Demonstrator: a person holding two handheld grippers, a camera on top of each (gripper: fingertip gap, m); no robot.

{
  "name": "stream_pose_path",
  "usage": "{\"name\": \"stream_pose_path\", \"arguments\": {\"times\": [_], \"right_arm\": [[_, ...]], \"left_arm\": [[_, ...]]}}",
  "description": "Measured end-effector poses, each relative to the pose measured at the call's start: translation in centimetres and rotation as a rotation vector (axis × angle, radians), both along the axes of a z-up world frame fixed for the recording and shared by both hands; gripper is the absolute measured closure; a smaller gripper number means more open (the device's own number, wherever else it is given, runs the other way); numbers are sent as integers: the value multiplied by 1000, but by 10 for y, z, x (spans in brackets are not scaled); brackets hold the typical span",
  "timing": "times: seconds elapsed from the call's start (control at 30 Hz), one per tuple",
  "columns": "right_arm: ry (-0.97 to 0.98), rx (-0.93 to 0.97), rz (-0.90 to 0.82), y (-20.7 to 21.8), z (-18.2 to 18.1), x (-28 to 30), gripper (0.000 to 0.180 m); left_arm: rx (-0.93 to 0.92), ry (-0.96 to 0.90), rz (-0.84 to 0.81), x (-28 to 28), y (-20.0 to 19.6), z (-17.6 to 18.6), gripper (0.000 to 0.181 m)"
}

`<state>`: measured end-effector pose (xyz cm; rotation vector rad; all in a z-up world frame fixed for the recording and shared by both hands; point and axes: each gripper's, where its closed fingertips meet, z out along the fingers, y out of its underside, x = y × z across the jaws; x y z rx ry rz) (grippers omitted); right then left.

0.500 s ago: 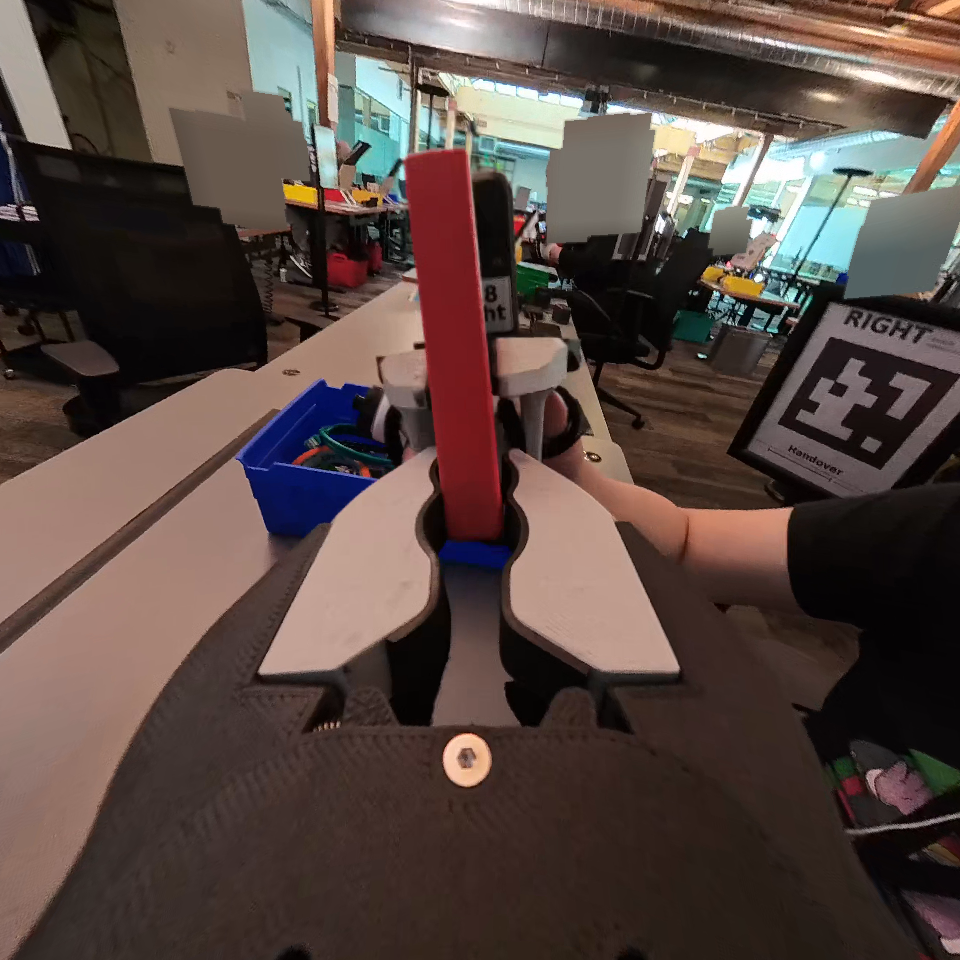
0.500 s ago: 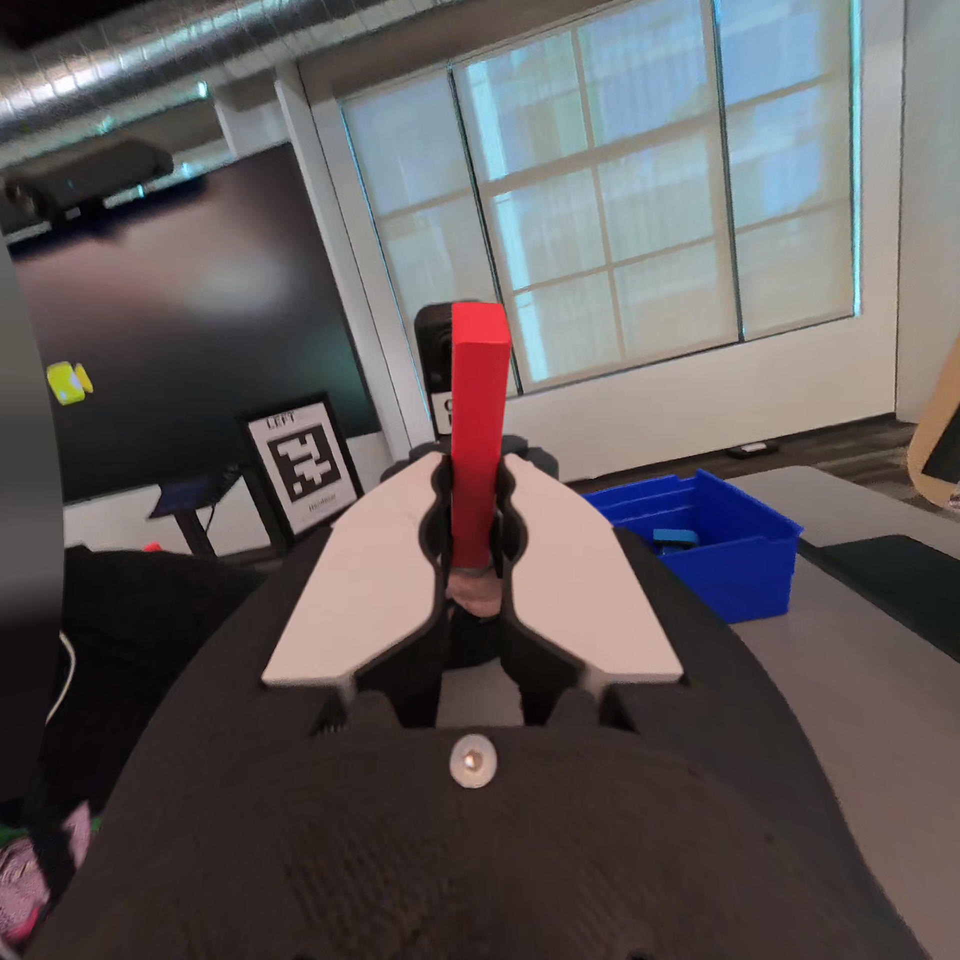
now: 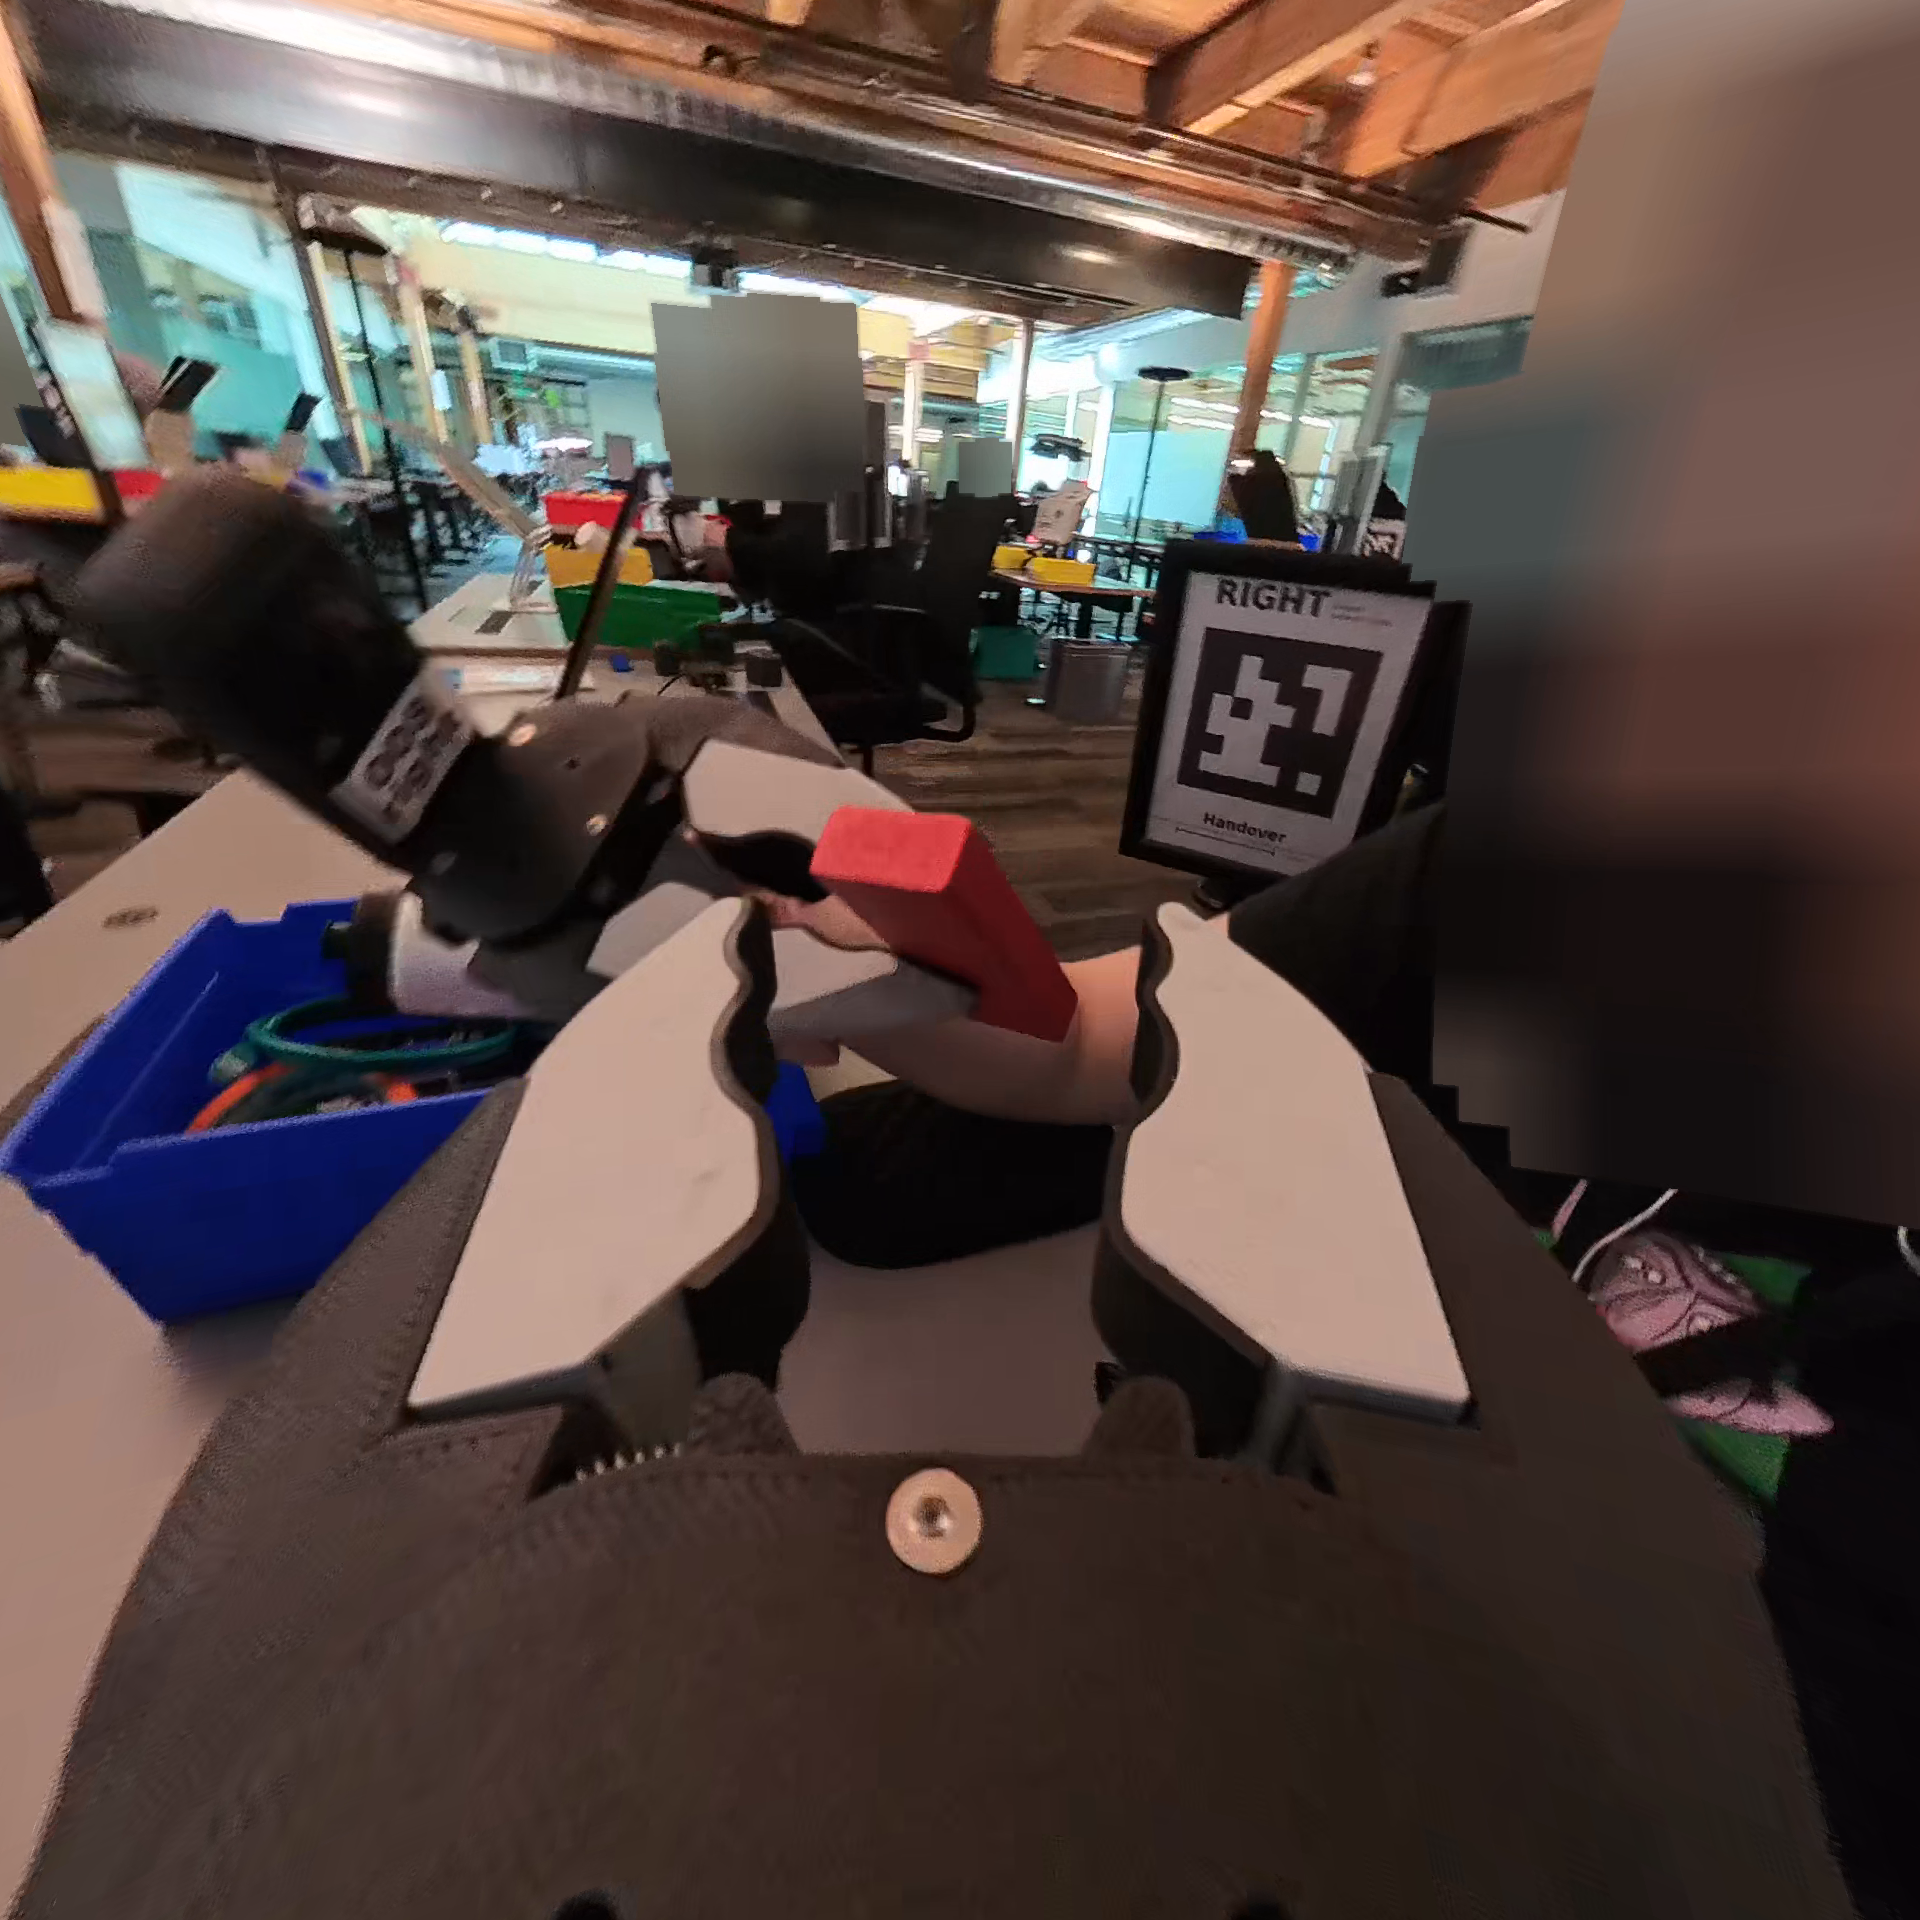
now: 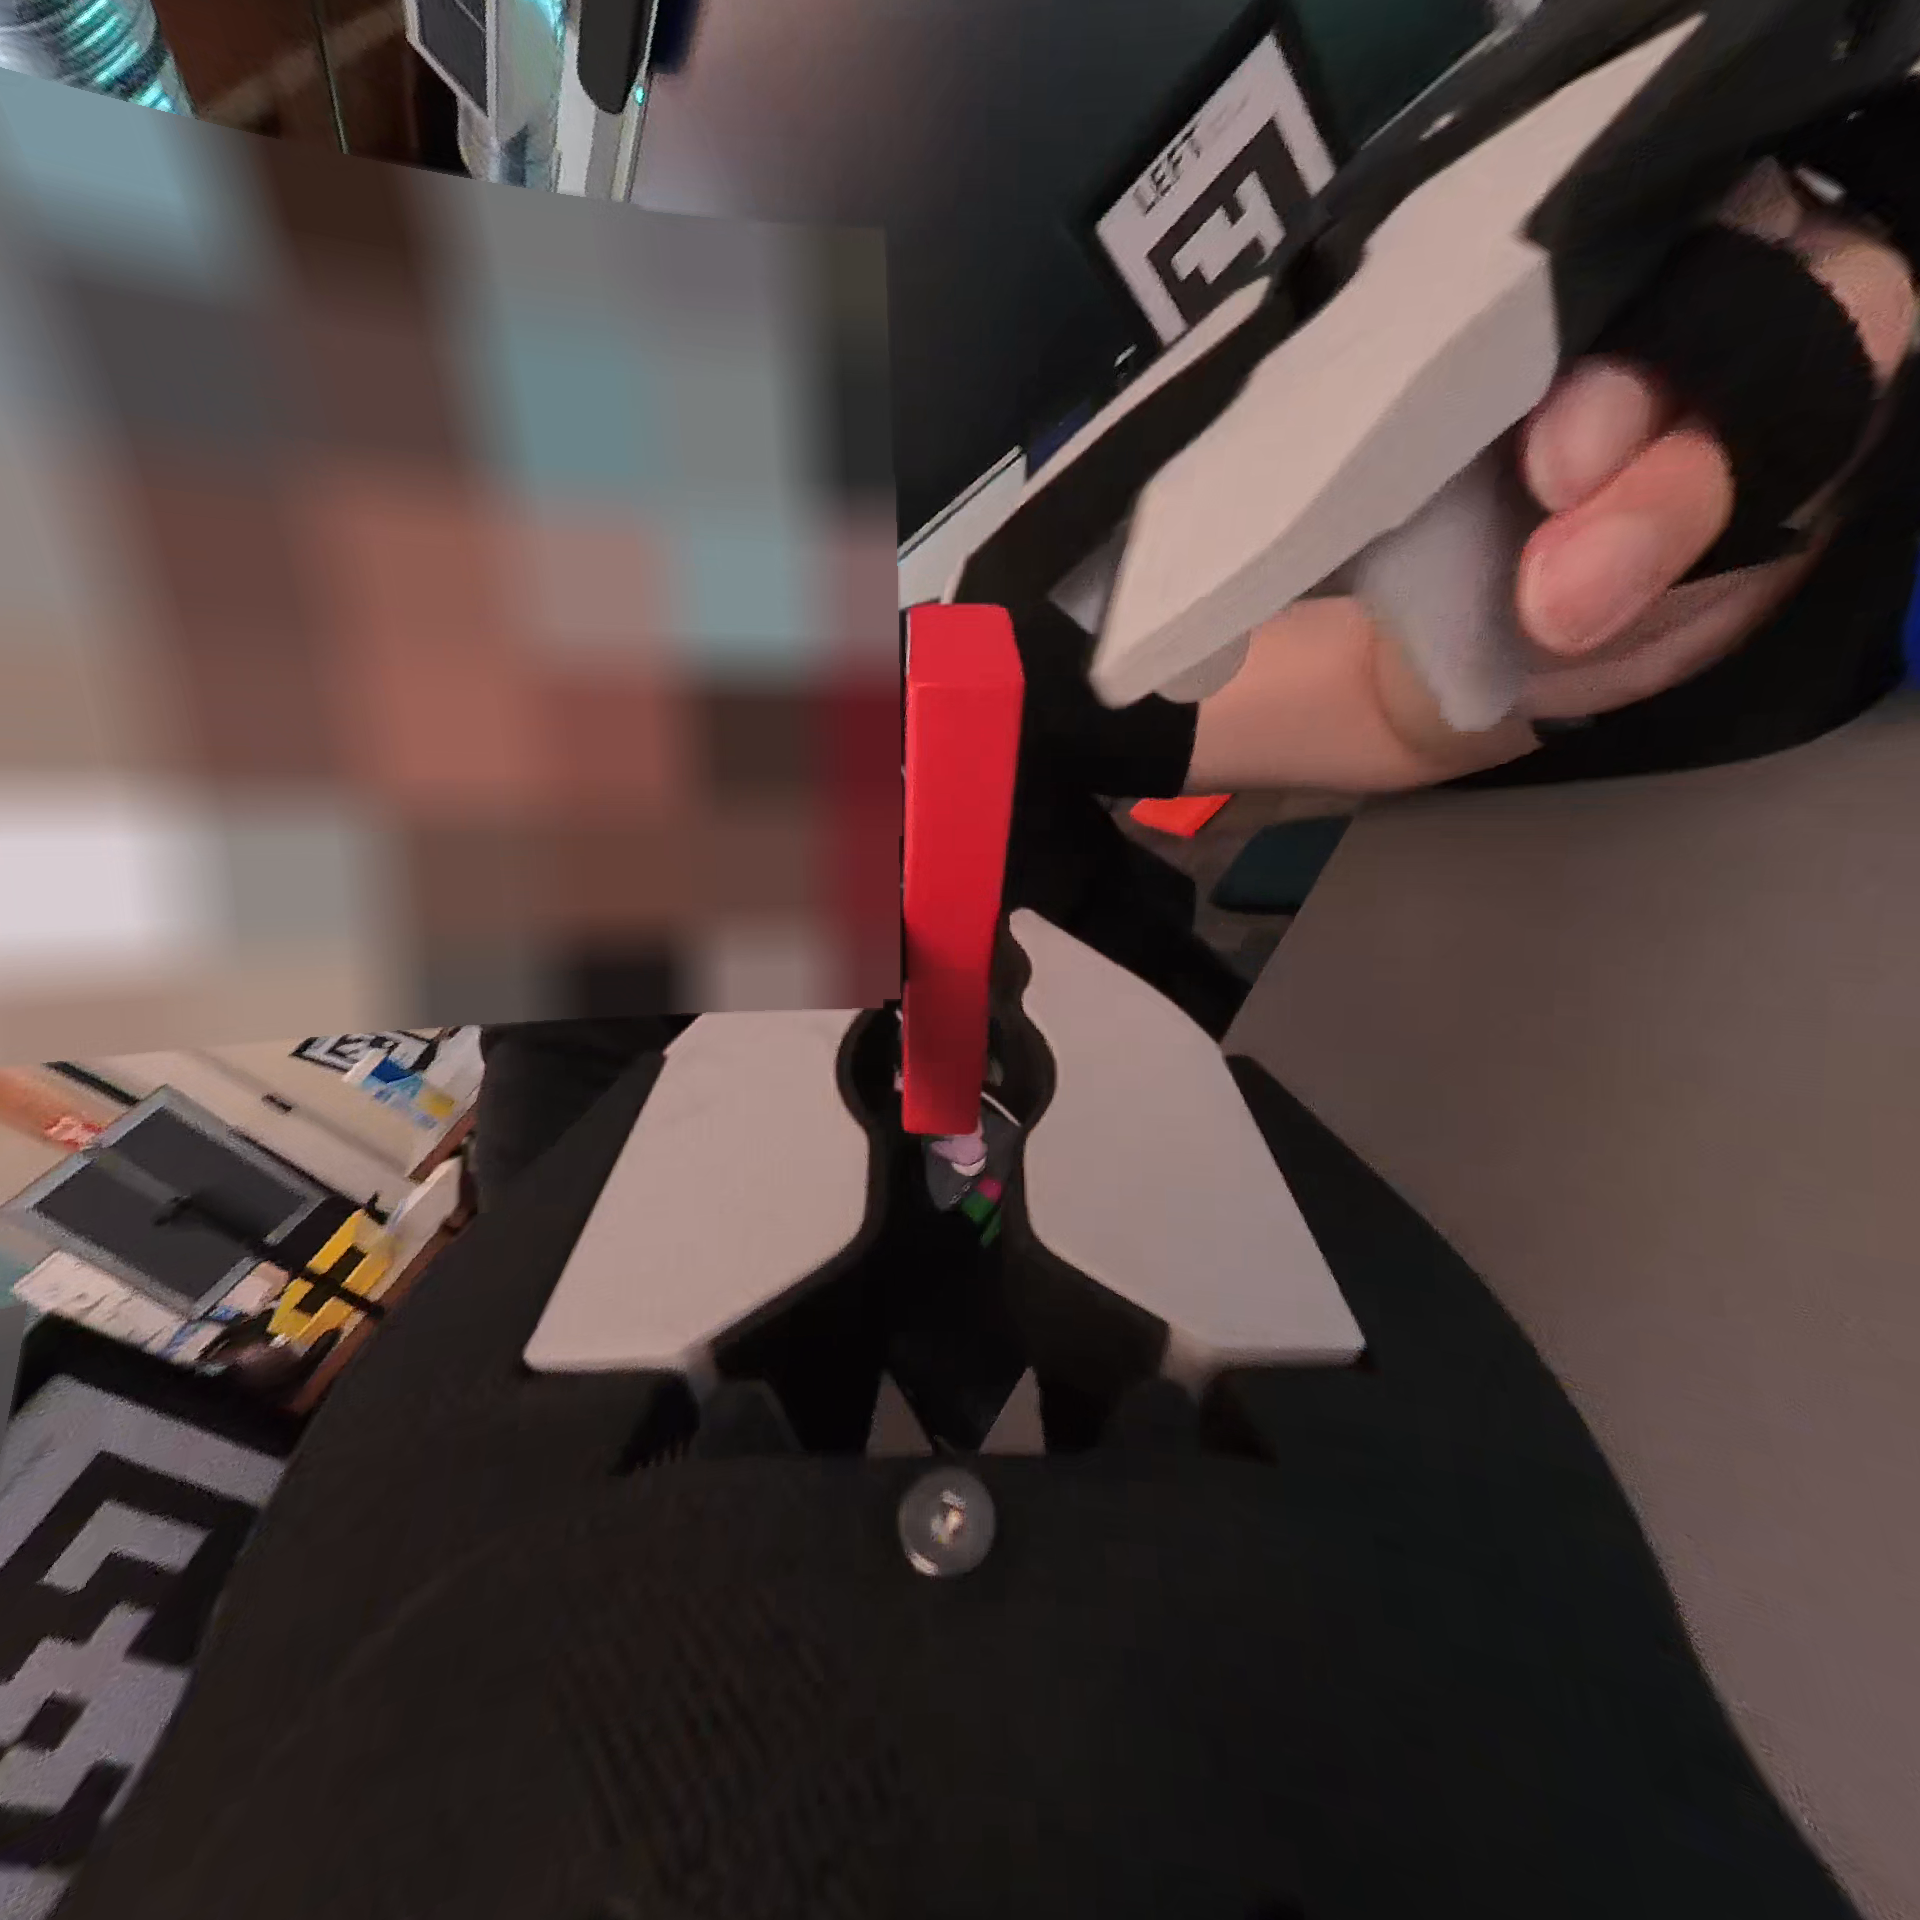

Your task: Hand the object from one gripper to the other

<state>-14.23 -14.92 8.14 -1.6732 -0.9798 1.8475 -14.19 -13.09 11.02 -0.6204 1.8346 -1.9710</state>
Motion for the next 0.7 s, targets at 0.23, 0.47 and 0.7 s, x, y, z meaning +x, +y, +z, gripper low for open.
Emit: {"name": "stream_pose_path", "arguments": {"times": [0.23,0.47,0.7], "right_arm": [[-103,-45,145,-13,-25,-21,163],[38,149,-169,32,3,-6,129],[376,908,-947,68,87,45,99]], "left_arm": [[257,-45,-50,-6,-34,-35,125],[382,-283,285,6,-3,0,145],[-67,-451,666,-3,61,71,145]]}}
